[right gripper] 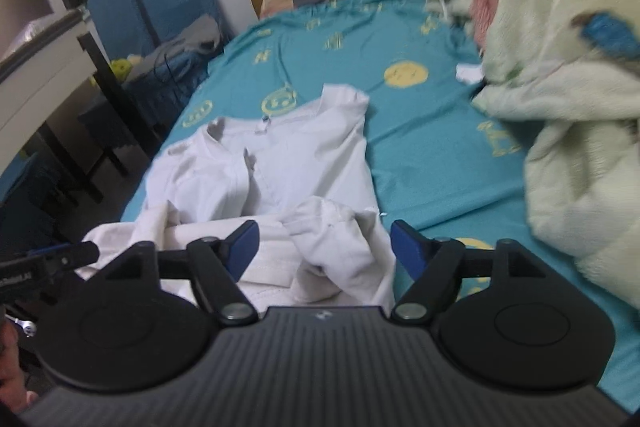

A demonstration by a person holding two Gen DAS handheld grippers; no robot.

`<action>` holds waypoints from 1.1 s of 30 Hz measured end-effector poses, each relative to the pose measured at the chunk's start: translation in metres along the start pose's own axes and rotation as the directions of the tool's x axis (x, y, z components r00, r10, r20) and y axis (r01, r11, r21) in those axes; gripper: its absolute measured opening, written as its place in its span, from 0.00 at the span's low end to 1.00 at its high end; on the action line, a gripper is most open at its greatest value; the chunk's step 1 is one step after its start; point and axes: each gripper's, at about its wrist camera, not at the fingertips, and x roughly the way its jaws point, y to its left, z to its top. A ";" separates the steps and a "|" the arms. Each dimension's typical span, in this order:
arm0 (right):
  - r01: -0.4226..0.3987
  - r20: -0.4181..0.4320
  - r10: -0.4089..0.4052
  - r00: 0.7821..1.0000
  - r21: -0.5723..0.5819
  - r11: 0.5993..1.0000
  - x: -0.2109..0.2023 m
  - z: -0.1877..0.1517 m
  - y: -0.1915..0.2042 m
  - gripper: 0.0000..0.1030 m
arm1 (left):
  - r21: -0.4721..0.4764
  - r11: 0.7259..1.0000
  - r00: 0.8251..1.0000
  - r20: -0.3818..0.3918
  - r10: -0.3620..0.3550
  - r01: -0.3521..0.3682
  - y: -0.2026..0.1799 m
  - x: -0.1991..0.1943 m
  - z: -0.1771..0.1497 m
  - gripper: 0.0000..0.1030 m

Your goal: Fold clothes

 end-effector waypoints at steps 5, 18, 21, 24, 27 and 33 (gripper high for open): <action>0.007 0.068 -0.004 0.998 -0.039 0.999 -0.044 -0.014 0.012 0.73 | 0.028 1.000 0.997 0.075 0.006 -0.008 -0.006 -0.048 -0.012 1.00; -0.026 0.040 0.025 0.999 0.025 0.999 -0.084 -0.036 0.015 0.73 | -0.228 0.968 0.980 -0.146 -0.139 0.103 0.001 -0.069 -0.055 1.00; -0.062 -0.060 0.074 0.995 0.183 0.981 -0.081 -0.043 0.001 0.73 | -0.404 0.904 0.942 -0.228 -0.246 0.138 0.018 -0.053 -0.069 1.00; -0.114 -0.137 0.174 0.975 0.362 0.925 -0.077 -0.054 -0.014 0.75 | -0.532 0.837 0.900 -0.293 -0.324 0.128 0.027 -0.037 -0.083 1.00; -0.142 -0.192 0.280 0.941 0.527 0.838 -0.061 -0.070 -0.027 0.75 | -0.628 0.773 0.870 -0.325 -0.371 0.095 0.034 -0.022 -0.097 1.00; -0.043 -0.239 0.288 0.927 0.696 0.717 -0.033 -0.096 -0.045 0.74 | -0.786 0.618 0.873 -0.308 -0.379 -0.009 0.061 -0.001 -0.113 0.98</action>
